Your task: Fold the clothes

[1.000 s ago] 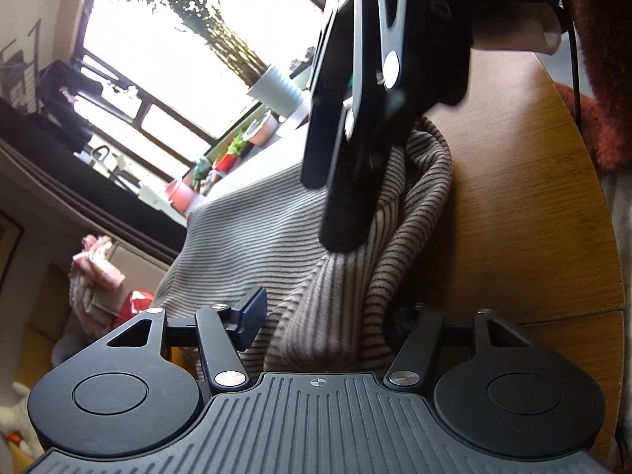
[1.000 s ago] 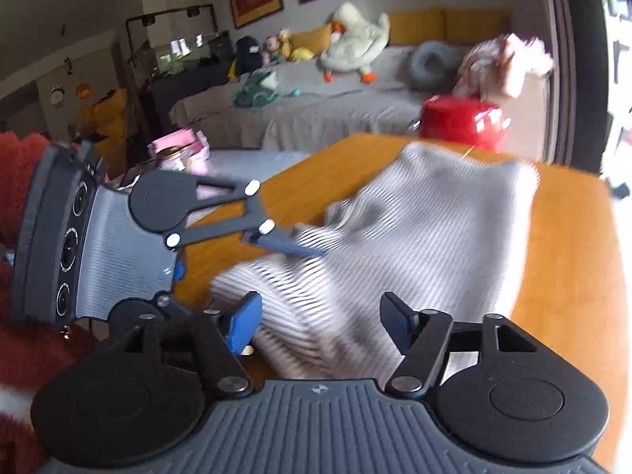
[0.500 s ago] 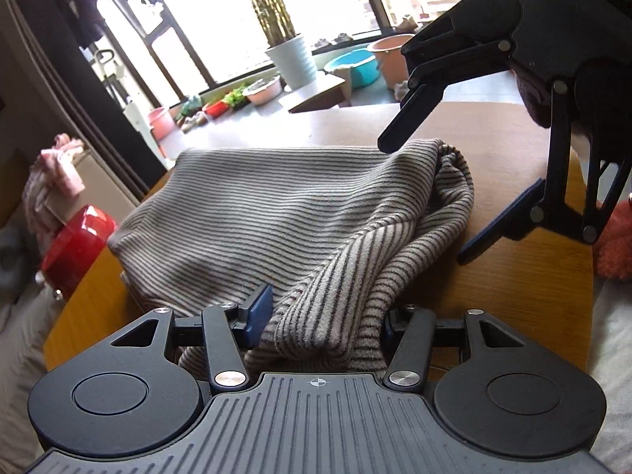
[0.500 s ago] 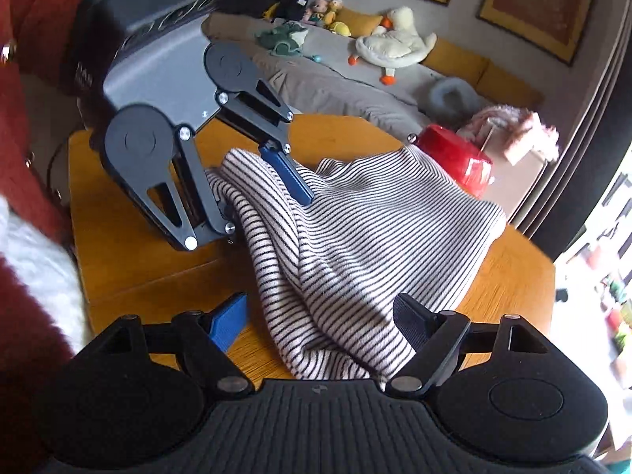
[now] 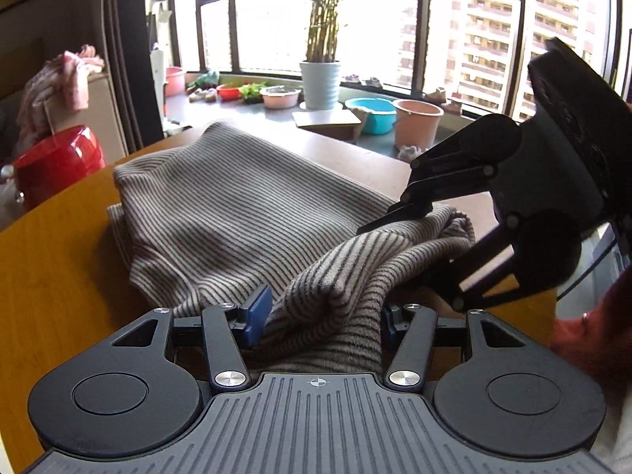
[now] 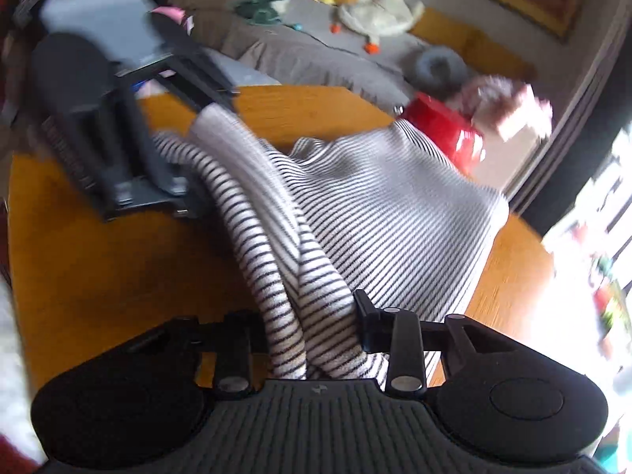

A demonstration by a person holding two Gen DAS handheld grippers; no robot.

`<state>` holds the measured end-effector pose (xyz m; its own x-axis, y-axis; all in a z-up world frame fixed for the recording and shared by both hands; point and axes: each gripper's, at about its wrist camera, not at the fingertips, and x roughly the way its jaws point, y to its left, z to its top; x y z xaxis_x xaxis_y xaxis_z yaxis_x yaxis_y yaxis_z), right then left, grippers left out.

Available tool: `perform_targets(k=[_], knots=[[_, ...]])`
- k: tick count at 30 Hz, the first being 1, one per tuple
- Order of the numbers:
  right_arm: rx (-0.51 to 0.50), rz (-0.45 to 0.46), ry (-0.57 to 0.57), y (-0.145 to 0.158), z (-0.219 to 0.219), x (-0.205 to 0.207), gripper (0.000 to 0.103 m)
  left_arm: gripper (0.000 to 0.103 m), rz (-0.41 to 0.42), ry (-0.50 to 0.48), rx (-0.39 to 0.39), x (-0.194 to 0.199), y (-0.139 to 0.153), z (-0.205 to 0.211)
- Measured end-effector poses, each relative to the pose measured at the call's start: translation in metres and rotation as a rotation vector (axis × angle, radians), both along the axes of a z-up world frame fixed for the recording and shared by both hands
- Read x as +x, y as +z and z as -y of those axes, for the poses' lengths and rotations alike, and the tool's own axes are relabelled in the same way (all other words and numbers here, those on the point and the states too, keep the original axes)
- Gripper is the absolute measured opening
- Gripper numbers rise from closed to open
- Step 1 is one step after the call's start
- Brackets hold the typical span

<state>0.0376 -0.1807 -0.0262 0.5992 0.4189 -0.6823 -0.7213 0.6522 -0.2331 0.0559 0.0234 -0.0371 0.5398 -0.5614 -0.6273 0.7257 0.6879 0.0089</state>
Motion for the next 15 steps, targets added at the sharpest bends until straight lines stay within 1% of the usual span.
perform_targets(k=[1,2,3,4,6,8,9,10,12,13,14,15], knots=[[0.036,-0.055,-0.02,0.006,0.005,0.003,0.03,0.067,0.008,-0.009,-0.011,-0.005,0.005,-0.006],[0.069,-0.11,-0.029,0.011,0.01,0.004,0.03,0.074,0.015,-0.019,-0.024,-0.009,0.012,-0.013],[0.094,-0.153,-0.029,0.016,0.014,0.002,0.029,0.077,0.017,-0.026,-0.051,-0.01,0.019,-0.021],[0.115,-0.191,-0.026,0.021,0.017,0.0,0.029,0.077,0.011,-0.029,-0.092,-0.01,0.028,-0.031],[0.132,-0.225,0.0,0.034,0.022,-0.011,0.028,0.079,0.004,-0.032,-0.172,-0.008,0.045,-0.048],[0.121,-0.212,0.033,0.048,0.024,-0.022,0.028,0.082,0.029,-0.026,-0.236,0.003,0.055,-0.05],[0.111,-0.201,0.044,0.054,0.024,-0.026,0.028,0.081,0.031,-0.021,-0.279,0.012,0.059,-0.05],[0.097,-0.187,0.046,0.058,0.025,-0.029,0.028,0.08,0.008,-0.011,-0.346,0.024,0.061,-0.051],[0.076,-0.172,0.032,0.065,0.028,-0.031,0.028,0.072,-0.06,0.035,-0.477,0.049,0.062,-0.059],[0.067,-0.169,0.021,0.067,0.029,-0.032,0.028,0.072,-0.095,0.068,-0.538,0.064,0.061,-0.065],[0.061,-0.169,0.011,0.068,0.03,-0.032,0.028,0.071,-0.121,0.094,-0.58,0.077,0.059,-0.069],[0.057,-0.17,0.003,0.069,0.029,-0.031,0.028,0.067,-0.145,0.105,-0.588,0.087,0.055,-0.067]])
